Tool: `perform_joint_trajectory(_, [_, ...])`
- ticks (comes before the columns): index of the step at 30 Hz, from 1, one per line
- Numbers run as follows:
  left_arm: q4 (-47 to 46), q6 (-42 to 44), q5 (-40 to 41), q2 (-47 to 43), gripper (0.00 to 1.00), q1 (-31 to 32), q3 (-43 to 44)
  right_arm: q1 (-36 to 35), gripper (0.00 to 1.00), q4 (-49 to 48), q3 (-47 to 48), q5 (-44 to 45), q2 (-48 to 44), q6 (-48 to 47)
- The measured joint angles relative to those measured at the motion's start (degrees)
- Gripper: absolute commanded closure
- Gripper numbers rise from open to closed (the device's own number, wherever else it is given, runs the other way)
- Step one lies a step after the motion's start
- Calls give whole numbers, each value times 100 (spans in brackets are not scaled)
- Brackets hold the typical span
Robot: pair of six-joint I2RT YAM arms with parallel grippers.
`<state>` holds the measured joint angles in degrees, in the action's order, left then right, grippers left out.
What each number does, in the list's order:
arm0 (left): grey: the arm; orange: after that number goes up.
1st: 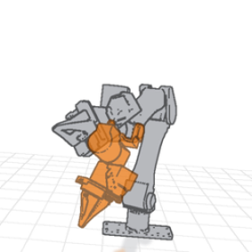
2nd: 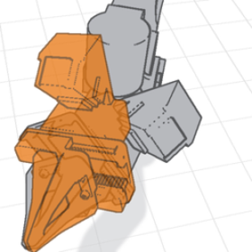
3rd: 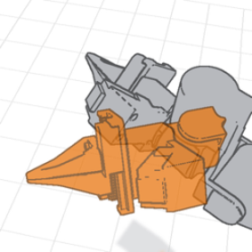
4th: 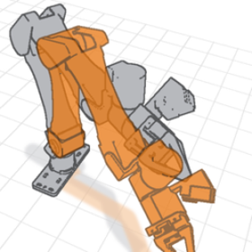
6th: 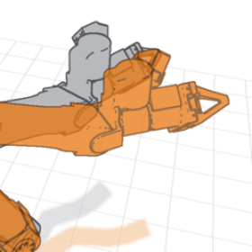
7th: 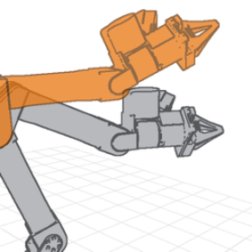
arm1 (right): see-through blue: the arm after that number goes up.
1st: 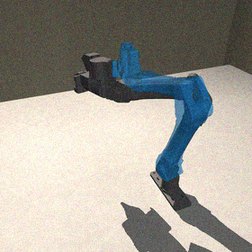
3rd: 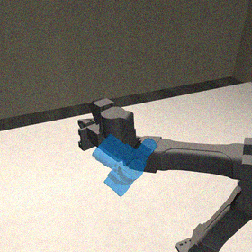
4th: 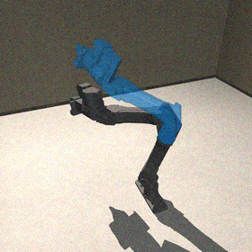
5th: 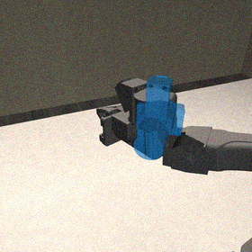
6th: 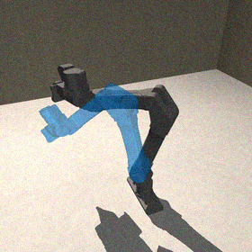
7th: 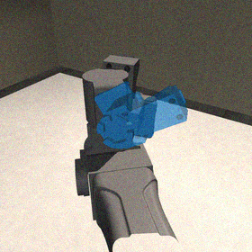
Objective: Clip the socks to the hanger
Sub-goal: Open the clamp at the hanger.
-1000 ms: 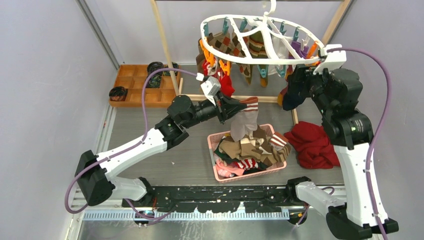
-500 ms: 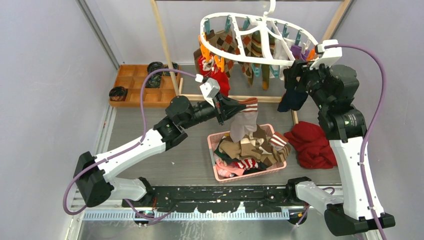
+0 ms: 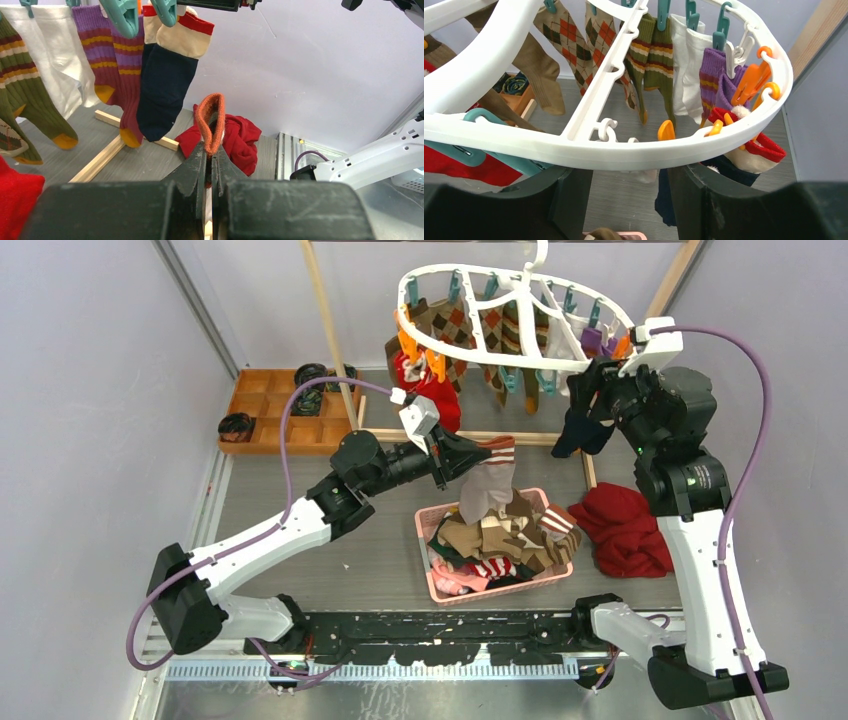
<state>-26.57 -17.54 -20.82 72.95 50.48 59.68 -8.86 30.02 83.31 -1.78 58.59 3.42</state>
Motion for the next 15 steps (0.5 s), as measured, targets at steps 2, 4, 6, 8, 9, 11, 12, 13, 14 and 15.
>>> perform_joint_trajectory(2, [0, 0, -4, 0, 100, 0, 0, 0, 34, 39, 13, -33, -2, 2])
perform_joint_trajectory(4, [0, 0, -20, 0, 100, 0, 0, 0, 31, 153, 70, -44, -7, 11])
perform_joint_trajectory(6, [0, 0, -24, 0, 100, 0, 0, 0, 29, 291, 175, -39, -11, 2])
perform_joint_trajectory(8, [0, 0, -24, 0, 100, -2, 0, 0, 29, 411, 293, -24, -28, -2])
perform_joint_trajectory(9, [-2, 0, -24, 0, 100, -4, 0, 0, 29, 485, 345, -22, -50, 0])
perform_joint_trajectory(11, [-4, -2, -24, 0, 100, -4, 0, 0, 29, 627, 442, -20, -103, 0])
perform_joint_trajectory(12, [-4, 0, -24, 0, 100, -4, 0, 0, 29, 684, 492, -20, -129, 2])
perform_joint_trajectory(13, [-4, -2, -24, 0, 100, -4, 0, 0, 29, 748, 542, -22, -153, 2])
perform_joint_trajectory(14, [-4, -2, -24, 0, 100, -4, 0, -2, 30, 793, 577, -24, -173, 7])
perform_joint_trajectory(15, [-7, -2, -24, 0, 100, -4, 0, -2, 31, 863, 627, -28, -184, 15])
